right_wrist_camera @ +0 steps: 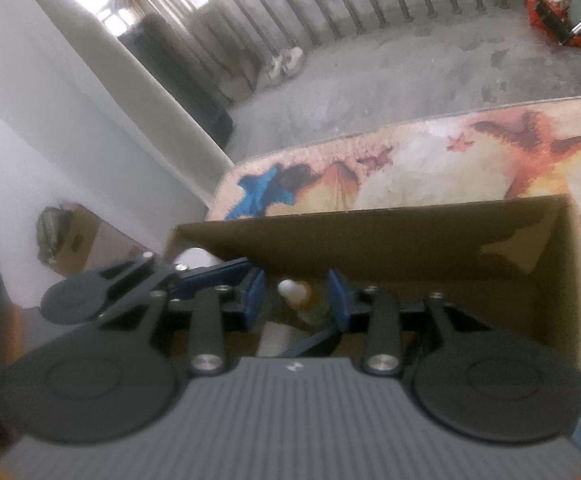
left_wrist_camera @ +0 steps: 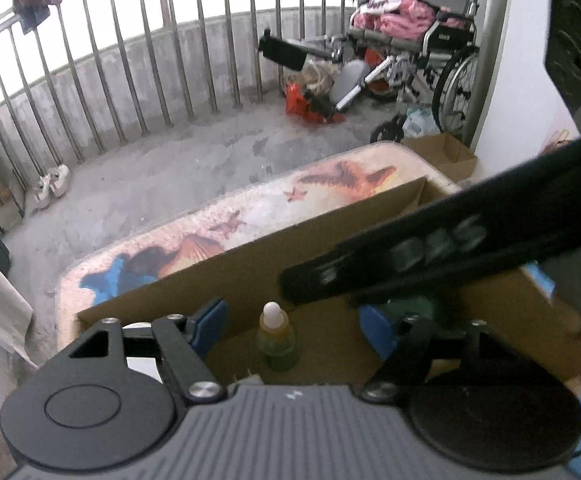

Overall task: Organize rigid objects
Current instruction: 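Lower the dropper bottle into the box and open the right tool, then reach the right tool down to the black flashlight and grasp it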

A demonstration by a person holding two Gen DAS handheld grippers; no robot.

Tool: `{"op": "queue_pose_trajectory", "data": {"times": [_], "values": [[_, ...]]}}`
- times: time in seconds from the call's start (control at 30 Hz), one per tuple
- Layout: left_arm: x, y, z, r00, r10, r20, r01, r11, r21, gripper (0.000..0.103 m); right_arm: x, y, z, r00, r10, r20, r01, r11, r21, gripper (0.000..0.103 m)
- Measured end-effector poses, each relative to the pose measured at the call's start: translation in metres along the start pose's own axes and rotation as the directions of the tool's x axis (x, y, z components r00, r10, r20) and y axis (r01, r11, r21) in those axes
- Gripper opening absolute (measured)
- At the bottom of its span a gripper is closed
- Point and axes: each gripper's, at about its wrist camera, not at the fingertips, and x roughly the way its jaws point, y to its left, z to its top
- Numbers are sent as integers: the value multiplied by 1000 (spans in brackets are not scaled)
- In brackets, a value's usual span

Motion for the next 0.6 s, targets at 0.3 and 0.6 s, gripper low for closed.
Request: {"op": "queue_pose_trajectory", "data": {"times": [0.3, 0.6], "values": [[-123, -12, -33, 985, -24, 170, 27, 1000, -12, 87, -128, 32, -46, 987, 43, 155, -37, 999, -39, 40], [-177, -38, -125, 981, -43, 190, 58, 995, -76, 89, -223, 57, -154, 960, 104, 261, -74, 990, -122, 44]]}}
